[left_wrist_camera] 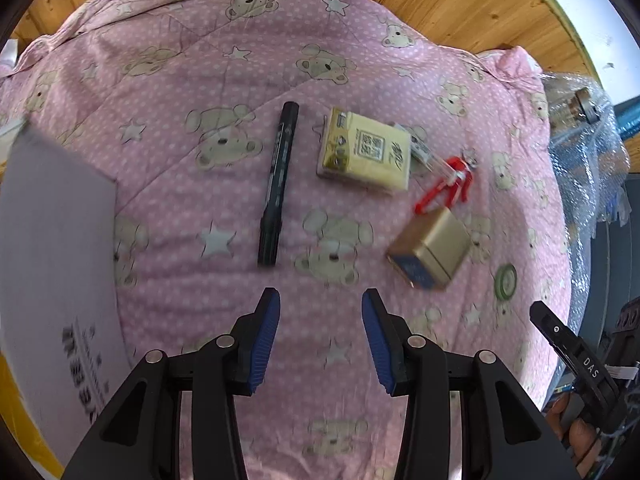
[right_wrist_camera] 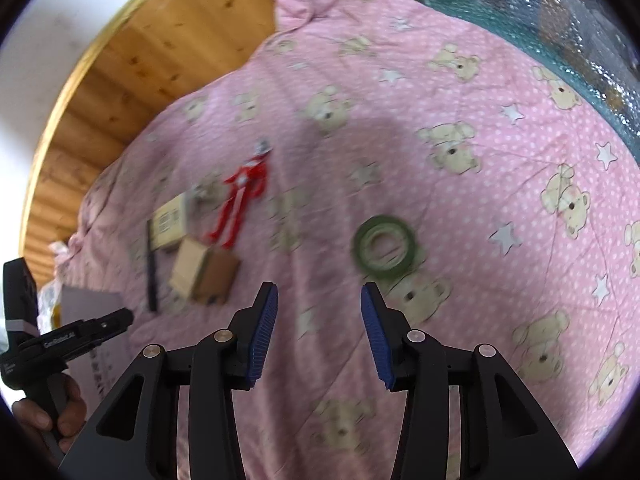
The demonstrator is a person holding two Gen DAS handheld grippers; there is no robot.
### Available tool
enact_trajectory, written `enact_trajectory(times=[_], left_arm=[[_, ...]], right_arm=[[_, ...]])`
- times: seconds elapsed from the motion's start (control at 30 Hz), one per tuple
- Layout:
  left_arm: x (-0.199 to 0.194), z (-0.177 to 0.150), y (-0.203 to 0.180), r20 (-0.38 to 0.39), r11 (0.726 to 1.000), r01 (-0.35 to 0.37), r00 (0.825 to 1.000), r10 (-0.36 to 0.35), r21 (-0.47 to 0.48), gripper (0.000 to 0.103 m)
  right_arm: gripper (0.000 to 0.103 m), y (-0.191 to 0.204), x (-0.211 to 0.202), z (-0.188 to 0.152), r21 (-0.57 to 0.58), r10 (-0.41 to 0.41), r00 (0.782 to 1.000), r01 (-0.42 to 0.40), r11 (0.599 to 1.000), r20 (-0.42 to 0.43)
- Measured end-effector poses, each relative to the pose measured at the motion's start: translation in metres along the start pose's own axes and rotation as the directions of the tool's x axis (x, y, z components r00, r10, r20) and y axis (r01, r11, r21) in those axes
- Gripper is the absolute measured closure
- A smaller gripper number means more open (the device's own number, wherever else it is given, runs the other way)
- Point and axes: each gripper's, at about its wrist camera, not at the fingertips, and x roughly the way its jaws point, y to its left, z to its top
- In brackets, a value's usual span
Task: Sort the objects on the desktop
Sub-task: 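Close left gripper on the black marker while right gripper closes on the green tape roll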
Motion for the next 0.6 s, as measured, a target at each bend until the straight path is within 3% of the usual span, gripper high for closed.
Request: enact_trajectory(times=[0.3, 0.47, 0.5, 0.6], left_arm=[[0.021, 0.033, 0.016, 0.033, 0.997, 0.042, 0.999, -0.040, -0.064, 0.059], [0.037, 0.042, 0.018, 0.039, 0.999, 0.003, 0.999, -0.002, -0.045, 0.059], [0.041, 0.044, 0.019, 0.042, 0.999, -0.005, 0.999, 0.007, -0.042, 0.059], [0.051, 0.047, 0.021, 0.035, 0.999, -0.008, 0.999, 0.009, -0.044, 0.059]], right_arm=[[0.054, -0.009, 0.030, 0.014, -0.010, -0.045, 0.999, 0.045, 0.999, -0.025], [0.055, -0.013, 0.044, 0.013, -0.006, -0.062, 0.997, 0.062, 0.998, -0.045], [0.057, -0.014, 0.046, 0.012, -0.009, -0.065, 0.997, 0.064, 0.998, -0.047], [0.077, -0.015, 0.049, 0.011, -0.021, -0.080, 0.996, 0.079, 0.997, -0.044]])
